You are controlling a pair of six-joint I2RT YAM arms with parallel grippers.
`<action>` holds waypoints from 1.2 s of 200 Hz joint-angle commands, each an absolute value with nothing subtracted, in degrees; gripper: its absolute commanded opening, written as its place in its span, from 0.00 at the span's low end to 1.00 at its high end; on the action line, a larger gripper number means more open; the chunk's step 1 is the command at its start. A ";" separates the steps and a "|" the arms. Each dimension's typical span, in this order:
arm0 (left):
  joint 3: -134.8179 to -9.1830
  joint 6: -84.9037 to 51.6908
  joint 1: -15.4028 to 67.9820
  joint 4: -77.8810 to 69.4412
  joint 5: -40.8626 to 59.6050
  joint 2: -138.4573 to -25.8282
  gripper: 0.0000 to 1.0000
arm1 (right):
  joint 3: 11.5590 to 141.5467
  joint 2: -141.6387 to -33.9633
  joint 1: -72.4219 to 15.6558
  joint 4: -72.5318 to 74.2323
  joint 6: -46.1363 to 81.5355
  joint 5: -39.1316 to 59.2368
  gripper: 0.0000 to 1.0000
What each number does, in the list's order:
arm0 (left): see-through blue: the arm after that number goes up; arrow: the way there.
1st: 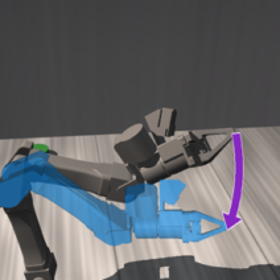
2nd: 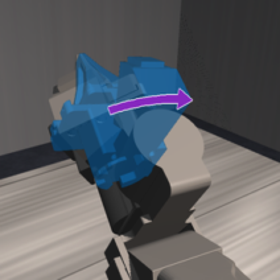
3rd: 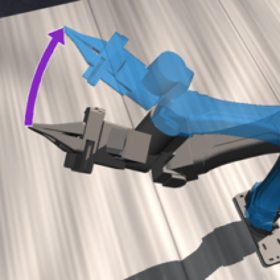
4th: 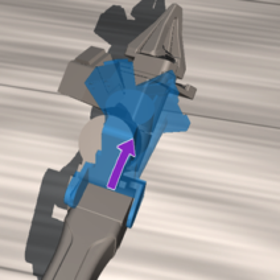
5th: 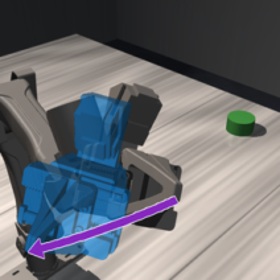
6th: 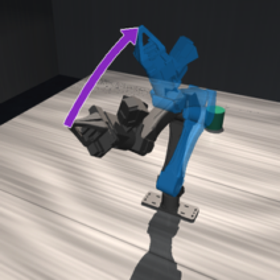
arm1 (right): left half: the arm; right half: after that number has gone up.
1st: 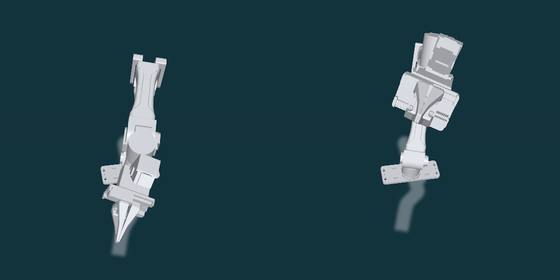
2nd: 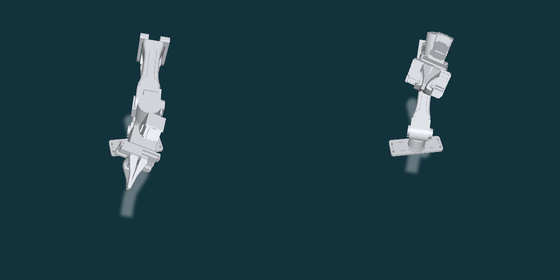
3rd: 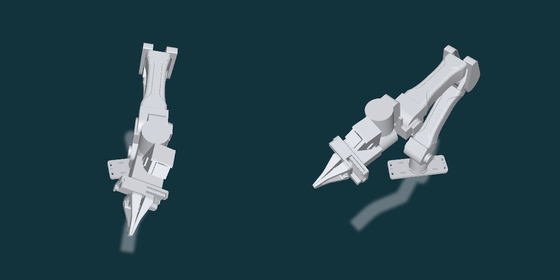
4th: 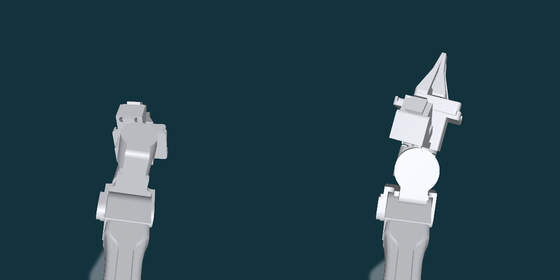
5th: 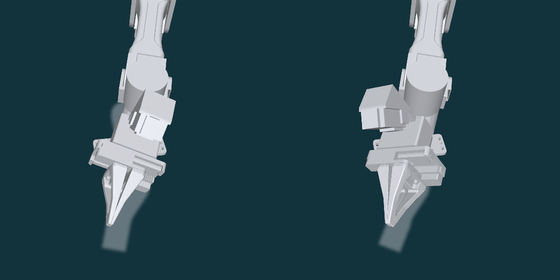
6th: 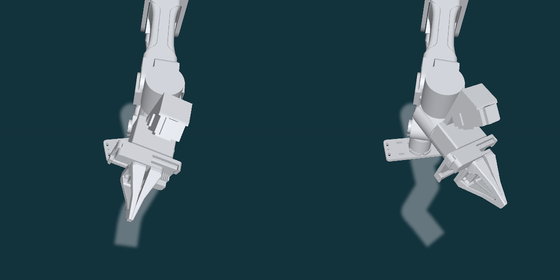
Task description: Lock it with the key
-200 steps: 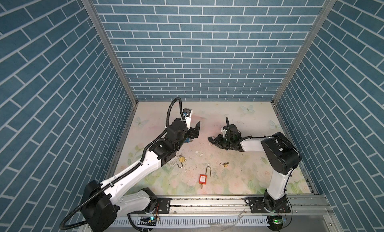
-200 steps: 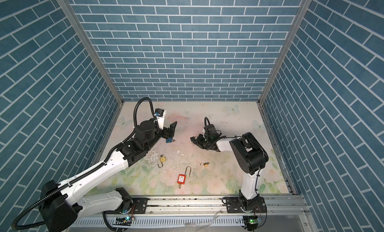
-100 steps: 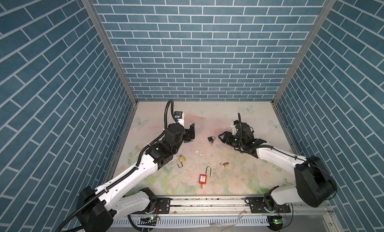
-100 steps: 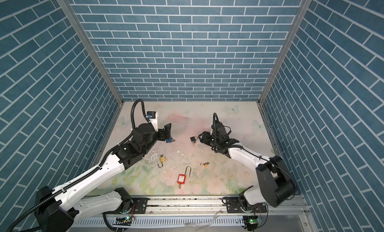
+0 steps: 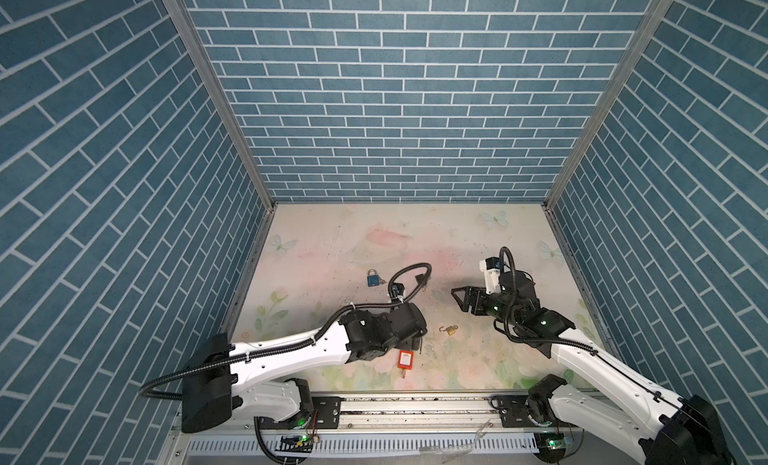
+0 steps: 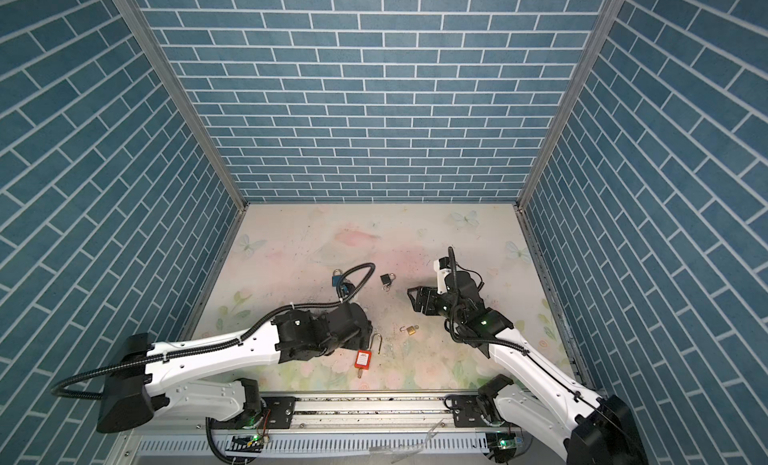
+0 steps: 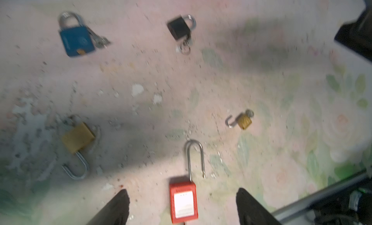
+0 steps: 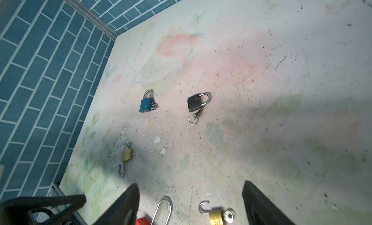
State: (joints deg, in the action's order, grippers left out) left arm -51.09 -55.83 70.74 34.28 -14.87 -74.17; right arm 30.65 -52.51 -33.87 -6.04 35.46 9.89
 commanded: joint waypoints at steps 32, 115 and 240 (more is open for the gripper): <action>-48.52 -70.58 79.95 36.27 -14.84 -82.52 0.83 | 30.30 -50.58 -34.19 -6.68 30.82 11.41 0.82; -48.18 -70.42 79.01 34.09 -17.93 -90.13 0.64 | 30.54 -51.63 -34.19 -4.64 29.89 12.59 0.82; -46.27 -58.75 71.23 28.27 -16.18 -88.56 0.20 | 34.77 -55.93 -33.84 -6.93 31.03 9.89 0.82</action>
